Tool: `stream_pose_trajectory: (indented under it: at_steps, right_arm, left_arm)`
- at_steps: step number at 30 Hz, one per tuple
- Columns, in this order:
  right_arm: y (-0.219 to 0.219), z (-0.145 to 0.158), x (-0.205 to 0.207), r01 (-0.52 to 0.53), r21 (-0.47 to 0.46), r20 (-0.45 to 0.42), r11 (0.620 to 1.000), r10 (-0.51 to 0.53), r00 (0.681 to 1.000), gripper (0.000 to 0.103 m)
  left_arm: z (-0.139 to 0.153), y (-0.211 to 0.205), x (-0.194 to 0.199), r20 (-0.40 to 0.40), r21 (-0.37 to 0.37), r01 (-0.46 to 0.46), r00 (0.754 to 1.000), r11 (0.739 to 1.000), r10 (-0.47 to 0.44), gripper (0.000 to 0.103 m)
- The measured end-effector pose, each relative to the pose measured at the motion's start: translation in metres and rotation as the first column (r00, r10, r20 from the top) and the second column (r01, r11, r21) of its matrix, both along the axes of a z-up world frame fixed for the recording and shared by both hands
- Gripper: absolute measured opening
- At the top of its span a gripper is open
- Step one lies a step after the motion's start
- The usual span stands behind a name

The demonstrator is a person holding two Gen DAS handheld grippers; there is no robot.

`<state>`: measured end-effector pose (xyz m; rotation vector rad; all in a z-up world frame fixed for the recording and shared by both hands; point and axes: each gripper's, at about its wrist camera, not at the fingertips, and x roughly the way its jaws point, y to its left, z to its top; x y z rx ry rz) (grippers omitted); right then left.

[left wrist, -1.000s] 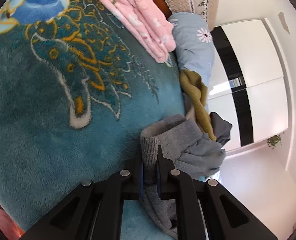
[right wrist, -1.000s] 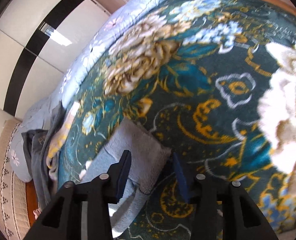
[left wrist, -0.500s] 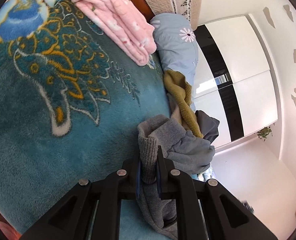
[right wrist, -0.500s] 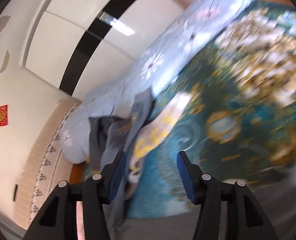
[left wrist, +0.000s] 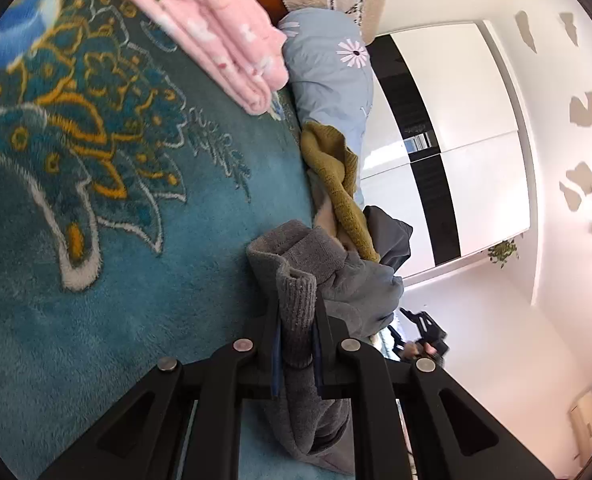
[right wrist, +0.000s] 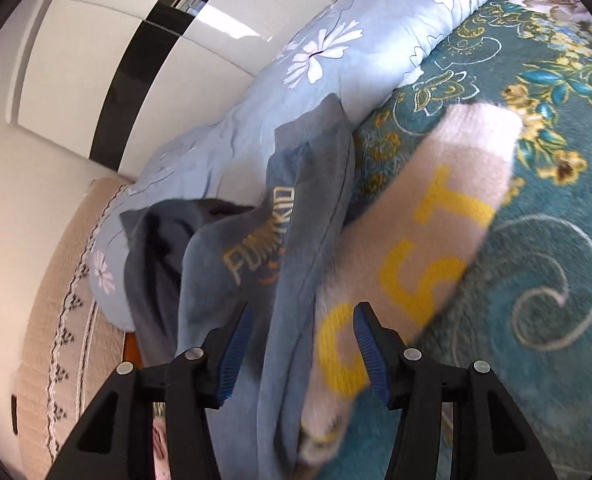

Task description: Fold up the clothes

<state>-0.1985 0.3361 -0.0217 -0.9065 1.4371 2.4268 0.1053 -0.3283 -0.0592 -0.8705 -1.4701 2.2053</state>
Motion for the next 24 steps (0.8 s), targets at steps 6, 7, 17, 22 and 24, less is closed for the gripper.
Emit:
stream_pose_trajectory:
  at_steps: [6, 7, 17, 22, 24]
  right_arm:
    - [0.011, -0.018, -0.033, 0.055, -0.029, 0.031, 0.998, -0.054, 0.998, 0.010]
    - [0.011, -0.018, -0.036, 0.050, -0.029, 0.032, 0.998, -0.050, 0.998, 0.005]
    - [0.032, 0.036, 0.020, 0.066, 0.032, -0.121, 0.997, -0.062, 0.991, 0.004]
    - [0.036, 0.056, 0.098, 0.043, 0.093, -0.125, 0.995, -0.031, 0.992, 0.004]
    - [0.038, 0.063, 0.129, 0.034, 0.117, -0.126, 0.993, -0.019, 0.992, 0.004]
  left_arm:
    - [-0.003, -0.001, -0.001, 0.001, 0.021, 0.006, 1.000, 1.000, -0.006, 0.010]
    - [-0.003, 0.000, -0.001, 0.001, 0.021, 0.008, 1.000, 1.000, -0.008, 0.010]
    - [0.000, 0.005, 0.001, -0.006, -0.004, 0.016, 1.000, 1.000, -0.016, 0.010]
    - [0.004, 0.011, 0.003, -0.011, -0.043, 0.022, 1.000, 0.999, -0.023, 0.010]
    - [0.005, 0.011, 0.005, -0.015, -0.055, 0.015, 1.000, 0.998, -0.016, 0.010]
